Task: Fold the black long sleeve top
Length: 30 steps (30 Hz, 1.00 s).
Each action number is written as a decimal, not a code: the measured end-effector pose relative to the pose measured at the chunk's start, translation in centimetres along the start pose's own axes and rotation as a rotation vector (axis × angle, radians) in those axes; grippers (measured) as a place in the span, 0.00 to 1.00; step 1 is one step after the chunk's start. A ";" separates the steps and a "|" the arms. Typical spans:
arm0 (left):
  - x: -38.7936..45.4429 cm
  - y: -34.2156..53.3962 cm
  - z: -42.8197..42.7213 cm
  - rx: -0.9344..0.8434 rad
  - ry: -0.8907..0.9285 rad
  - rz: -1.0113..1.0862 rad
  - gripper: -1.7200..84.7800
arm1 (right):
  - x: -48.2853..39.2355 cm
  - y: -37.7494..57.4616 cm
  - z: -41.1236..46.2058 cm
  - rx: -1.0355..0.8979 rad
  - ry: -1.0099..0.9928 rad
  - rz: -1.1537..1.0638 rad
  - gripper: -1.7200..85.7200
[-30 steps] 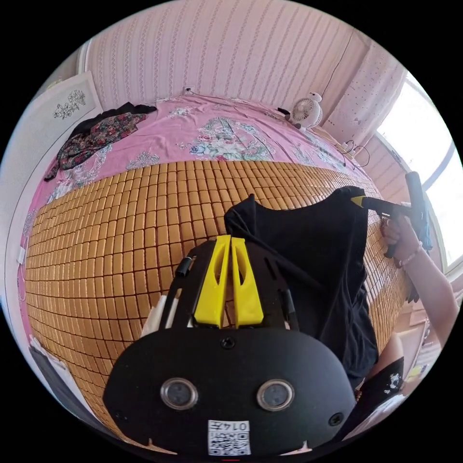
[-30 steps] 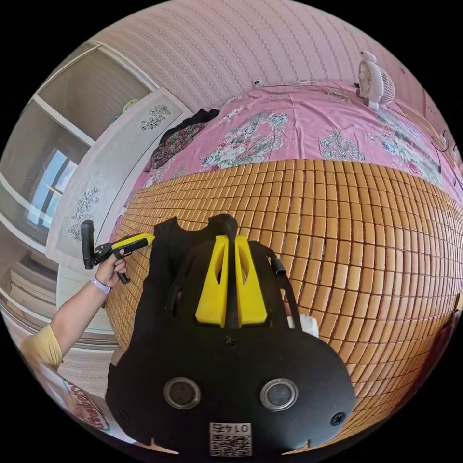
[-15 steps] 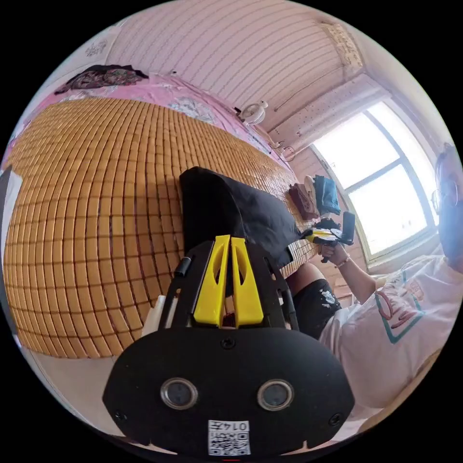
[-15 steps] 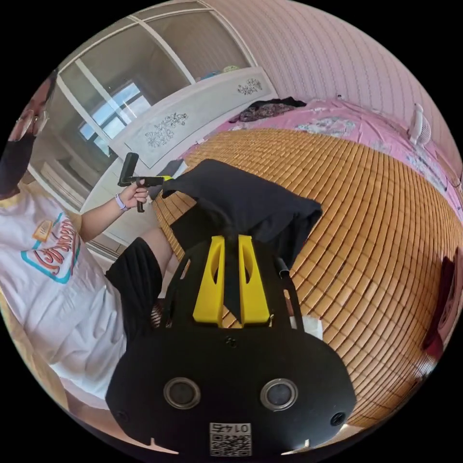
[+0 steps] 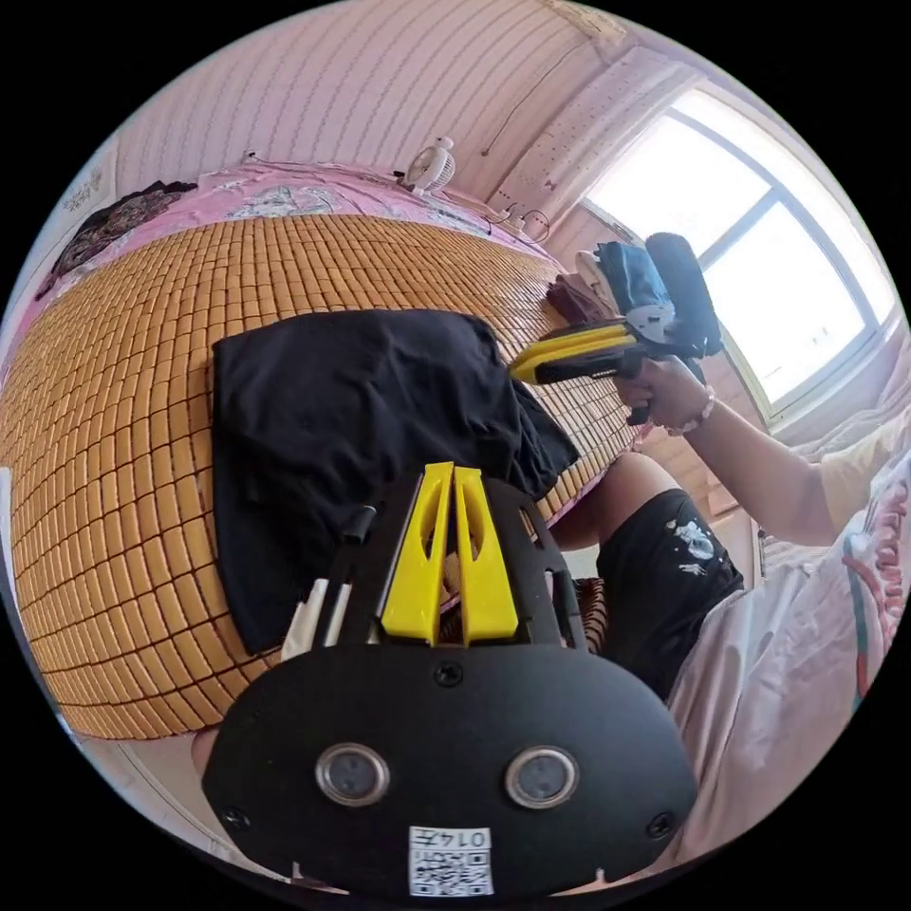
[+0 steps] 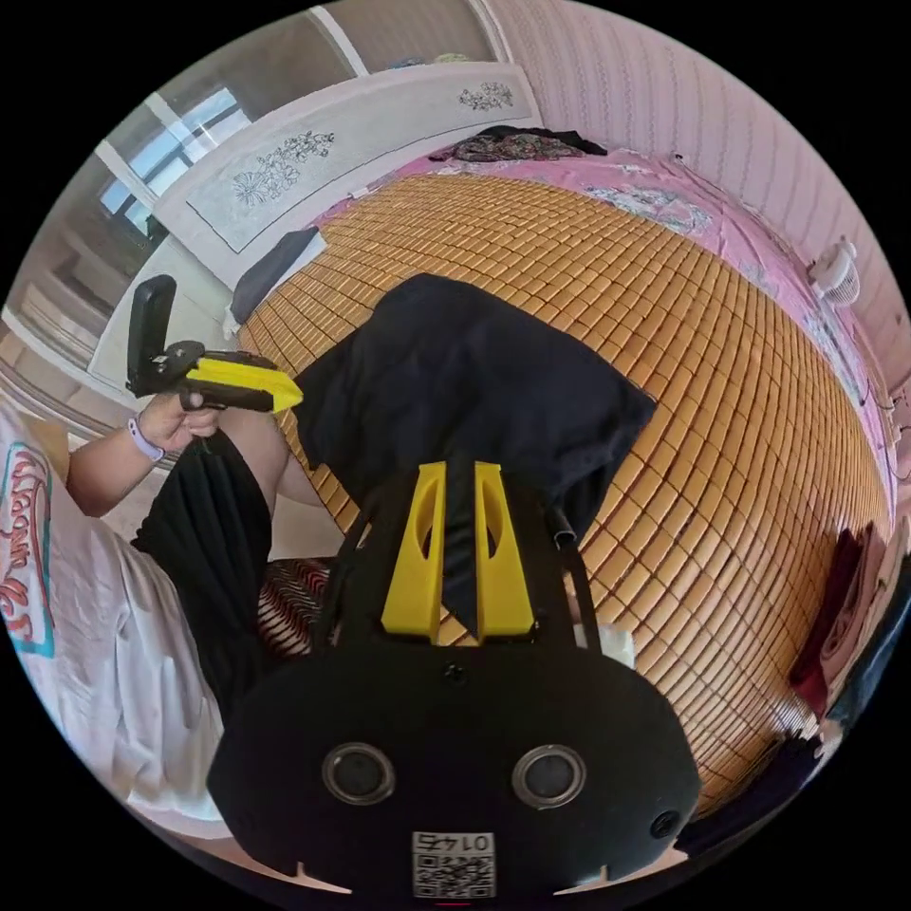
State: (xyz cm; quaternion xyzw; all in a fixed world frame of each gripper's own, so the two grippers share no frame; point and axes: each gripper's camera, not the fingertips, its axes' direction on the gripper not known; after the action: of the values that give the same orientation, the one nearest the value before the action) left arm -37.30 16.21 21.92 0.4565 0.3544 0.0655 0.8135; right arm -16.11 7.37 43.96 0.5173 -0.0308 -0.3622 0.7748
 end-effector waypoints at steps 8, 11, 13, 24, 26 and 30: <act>3.7 -0.2 9.9 -0.207 -0.021 0.106 0.01 | -3.3 -14.2 11.5 -0.272 0.221 -0.175 0.02; 3.6 1.1 10.0 -0.172 0.014 0.080 0.01 | -3.9 -15.8 13.8 -0.349 0.219 -0.269 0.01; 3.8 1.8 10.0 -0.164 0.028 0.072 0.01 | -3.9 -16.8 13.7 -0.438 0.192 -0.290 0.01; 6.9 4.4 10.2 -0.150 -0.019 0.106 0.01 | -0.9 -20.8 13.1 -0.486 0.242 -0.283 0.01; 7.4 5.0 10.2 -0.141 -0.022 0.102 0.01 | -0.3 -21.1 11.5 -0.439 0.297 -0.277 0.01; 8.3 6.4 10.0 -0.116 -0.021 0.110 0.01 | 2.2 -20.1 11.3 -0.414 0.240 -0.219 0.01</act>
State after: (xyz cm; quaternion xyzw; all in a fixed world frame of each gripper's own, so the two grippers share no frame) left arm -23.40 16.46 26.01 0.4281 0.3160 0.1258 0.8373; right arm -29.88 -6.79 31.94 0.3873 0.1922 -0.3785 0.8184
